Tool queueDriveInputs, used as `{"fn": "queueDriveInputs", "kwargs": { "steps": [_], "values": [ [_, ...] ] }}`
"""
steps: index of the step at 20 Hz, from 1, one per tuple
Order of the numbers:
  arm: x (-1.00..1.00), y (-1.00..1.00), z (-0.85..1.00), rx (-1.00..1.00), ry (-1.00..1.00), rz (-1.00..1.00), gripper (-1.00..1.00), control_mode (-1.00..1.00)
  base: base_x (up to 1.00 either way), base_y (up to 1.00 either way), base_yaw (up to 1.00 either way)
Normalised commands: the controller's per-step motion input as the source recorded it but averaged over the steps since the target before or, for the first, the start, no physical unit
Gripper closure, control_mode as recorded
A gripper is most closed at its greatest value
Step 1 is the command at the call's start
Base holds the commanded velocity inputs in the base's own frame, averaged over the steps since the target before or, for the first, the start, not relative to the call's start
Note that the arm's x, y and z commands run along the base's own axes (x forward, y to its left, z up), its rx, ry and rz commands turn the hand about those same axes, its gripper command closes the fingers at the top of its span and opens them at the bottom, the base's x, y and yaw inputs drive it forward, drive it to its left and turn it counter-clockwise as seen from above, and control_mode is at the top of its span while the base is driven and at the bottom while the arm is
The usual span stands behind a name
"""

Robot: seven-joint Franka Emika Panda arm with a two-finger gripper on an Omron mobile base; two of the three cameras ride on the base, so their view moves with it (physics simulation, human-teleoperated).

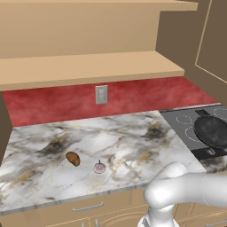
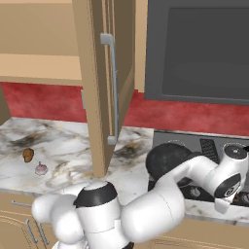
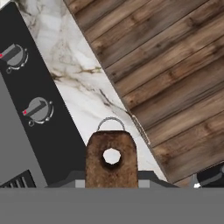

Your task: Pick the pan from the cabinet and place it on the stove. Then turn on the stove burner for the pan.

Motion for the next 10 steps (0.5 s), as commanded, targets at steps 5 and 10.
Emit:
{"fn": "queueDriveInputs", "kwargs": {
  "steps": [5, 10],
  "values": [
    [0.00, -0.06, 0.00, 0.00, 0.04, 0.00, 1.00, -1.00, 0.00, 0.00, 0.00],
    [0.00, -0.12, 0.00, 0.00, 0.06, 0.00, 1.00, -1.00, 0.00, 0.00, 0.00]
  ]
}}
